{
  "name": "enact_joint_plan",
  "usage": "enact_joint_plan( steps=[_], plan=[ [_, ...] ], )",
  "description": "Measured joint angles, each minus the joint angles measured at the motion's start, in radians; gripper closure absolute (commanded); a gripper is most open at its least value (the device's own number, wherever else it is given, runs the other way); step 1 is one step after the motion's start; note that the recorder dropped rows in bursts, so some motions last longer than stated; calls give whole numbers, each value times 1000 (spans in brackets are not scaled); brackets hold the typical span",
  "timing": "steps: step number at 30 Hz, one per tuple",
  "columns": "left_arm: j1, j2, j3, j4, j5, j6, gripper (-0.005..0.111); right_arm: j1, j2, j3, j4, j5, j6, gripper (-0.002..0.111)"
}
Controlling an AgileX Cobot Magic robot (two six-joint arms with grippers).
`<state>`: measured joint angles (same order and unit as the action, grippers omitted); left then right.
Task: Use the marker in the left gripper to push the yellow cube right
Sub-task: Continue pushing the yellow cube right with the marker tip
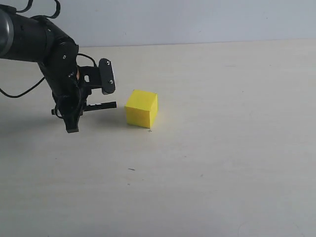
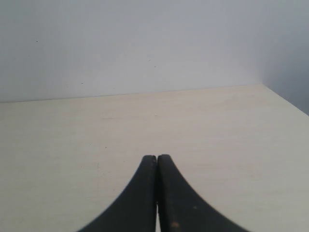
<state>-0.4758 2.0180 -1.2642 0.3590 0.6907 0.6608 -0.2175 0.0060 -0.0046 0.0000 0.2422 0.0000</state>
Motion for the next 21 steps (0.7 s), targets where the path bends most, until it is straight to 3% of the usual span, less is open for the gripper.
enact_joint_plan(
  steps=[6, 14, 21],
  plan=[
    [-10, 0, 0, -2, 17, 0, 107, 0, 0, 0, 0, 0, 0, 108],
    [-122, 0, 0, -15, 16, 0, 107, 0, 0, 0, 0, 0, 0, 108],
    [-94, 0, 0, 30, 63, -50, 107, 0, 0, 0, 0, 0, 0, 108]
  ],
)
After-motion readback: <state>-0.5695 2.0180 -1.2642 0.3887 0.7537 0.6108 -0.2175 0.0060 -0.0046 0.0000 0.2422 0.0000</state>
